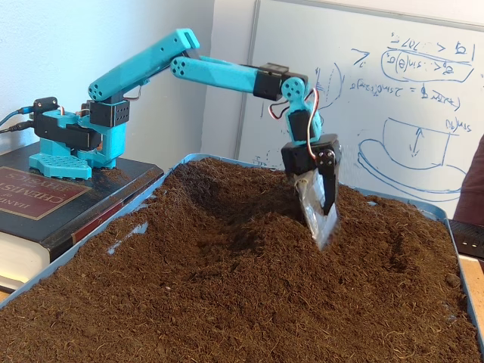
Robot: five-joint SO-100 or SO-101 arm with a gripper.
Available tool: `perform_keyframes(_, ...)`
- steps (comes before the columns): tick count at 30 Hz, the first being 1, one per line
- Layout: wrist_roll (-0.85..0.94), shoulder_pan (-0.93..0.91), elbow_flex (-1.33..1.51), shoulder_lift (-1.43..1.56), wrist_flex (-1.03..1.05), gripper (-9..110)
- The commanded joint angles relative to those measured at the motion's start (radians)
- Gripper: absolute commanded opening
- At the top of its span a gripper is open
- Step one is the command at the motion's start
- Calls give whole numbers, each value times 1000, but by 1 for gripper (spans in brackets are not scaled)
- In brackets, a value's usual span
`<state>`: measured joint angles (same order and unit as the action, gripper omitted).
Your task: Build a berm.
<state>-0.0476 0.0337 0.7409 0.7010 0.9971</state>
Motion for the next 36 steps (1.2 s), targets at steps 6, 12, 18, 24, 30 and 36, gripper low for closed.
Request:
perform_keyframes(6,-11,80,-241,153,-97,0)
perform_keyframes(12,-9,170,-403,-5,-345,0)
perform_keyframes(18,5,250,-449,-224,-606,0)
perform_keyframes(24,8,262,-468,-393,-667,0)
perform_keyframes(30,8,229,-448,-445,-666,0)
perform_keyframes(36,6,202,-446,-456,-595,0)
